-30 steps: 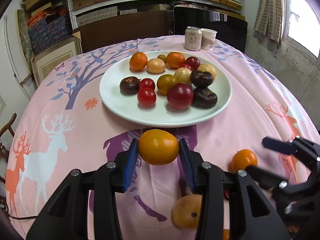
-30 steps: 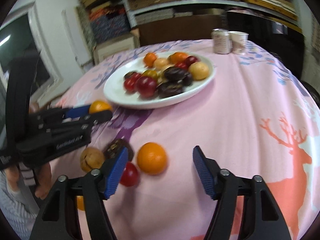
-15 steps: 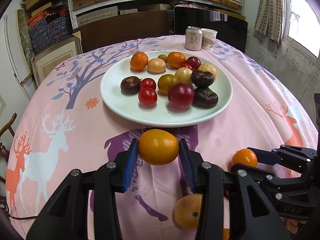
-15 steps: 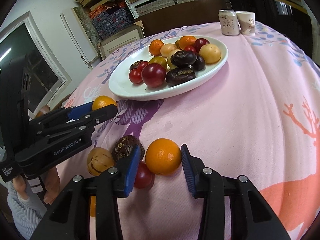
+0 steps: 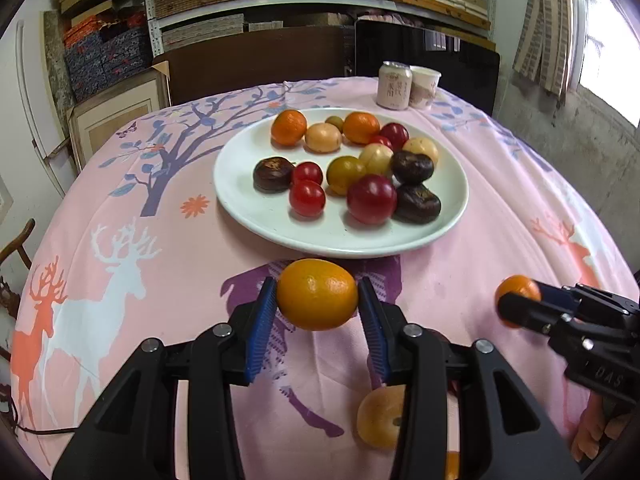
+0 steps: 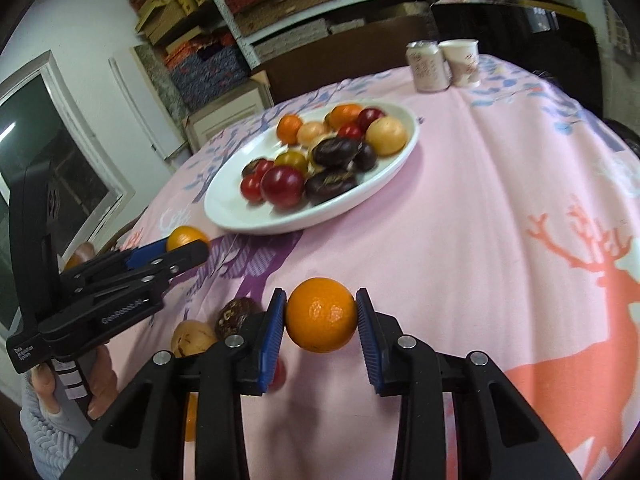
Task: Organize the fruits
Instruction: 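Grasp an orange tangerine with the left tool while the right tool grasps another tangerine, then carry both tangerines over the plate and open both tools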
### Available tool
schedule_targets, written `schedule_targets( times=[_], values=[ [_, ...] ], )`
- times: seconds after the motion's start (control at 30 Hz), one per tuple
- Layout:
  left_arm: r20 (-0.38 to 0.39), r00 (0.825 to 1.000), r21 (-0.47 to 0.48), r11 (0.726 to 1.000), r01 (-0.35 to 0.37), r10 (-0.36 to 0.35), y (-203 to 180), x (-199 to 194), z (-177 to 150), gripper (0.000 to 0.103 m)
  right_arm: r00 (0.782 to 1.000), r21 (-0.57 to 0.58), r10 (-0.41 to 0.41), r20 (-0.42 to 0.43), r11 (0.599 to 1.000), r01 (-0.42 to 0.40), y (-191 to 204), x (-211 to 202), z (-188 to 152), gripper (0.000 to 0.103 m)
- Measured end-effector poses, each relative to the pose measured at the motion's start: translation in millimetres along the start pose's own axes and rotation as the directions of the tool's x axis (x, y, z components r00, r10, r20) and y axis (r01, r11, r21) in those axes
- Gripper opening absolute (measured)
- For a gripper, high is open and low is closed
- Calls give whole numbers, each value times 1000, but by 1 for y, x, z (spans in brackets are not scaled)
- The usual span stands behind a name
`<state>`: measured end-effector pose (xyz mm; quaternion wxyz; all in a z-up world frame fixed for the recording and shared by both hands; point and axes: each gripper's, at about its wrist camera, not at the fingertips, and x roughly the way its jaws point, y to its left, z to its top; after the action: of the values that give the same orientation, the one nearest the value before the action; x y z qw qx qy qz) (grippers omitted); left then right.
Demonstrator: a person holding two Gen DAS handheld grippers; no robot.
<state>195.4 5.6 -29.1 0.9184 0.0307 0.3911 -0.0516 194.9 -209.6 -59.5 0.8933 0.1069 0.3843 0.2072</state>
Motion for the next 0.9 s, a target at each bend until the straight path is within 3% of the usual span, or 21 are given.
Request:
schedule_targets(
  times=[0.17,0.3,0.53,0.73,0.8,0.87,0.9],
  values=[
    [25,1000,-26,1000,-12,12,13,-9,21,41,999,-32,-12,37,999,13,5,-8,26,36],
    [36,999,-49,998,-34,36,30,-3,57,41,997,-76,-11,70,997,17,18,-4,61,36],
    [-3,997,-128,989,-71,71,60,51,120,41,998,-120,-32,53,992,38,36,56,128,36],
    [-67,997,-167,985,-35,24,66,107,138,41,997,-149,-69,-21,987,65,40,115,153,36],
    [-70,998,-168,986,-21,10,66,117,137,45,997,-154,-74,-1,985,73,40,117,154,42],
    [-58,998,-153,988,-13,4,65,117,135,59,996,-164,-81,38,983,87,39,108,153,53],
    [-49,999,-148,989,-18,11,65,115,135,62,995,-166,-84,46,982,91,38,104,153,53]
  ],
)
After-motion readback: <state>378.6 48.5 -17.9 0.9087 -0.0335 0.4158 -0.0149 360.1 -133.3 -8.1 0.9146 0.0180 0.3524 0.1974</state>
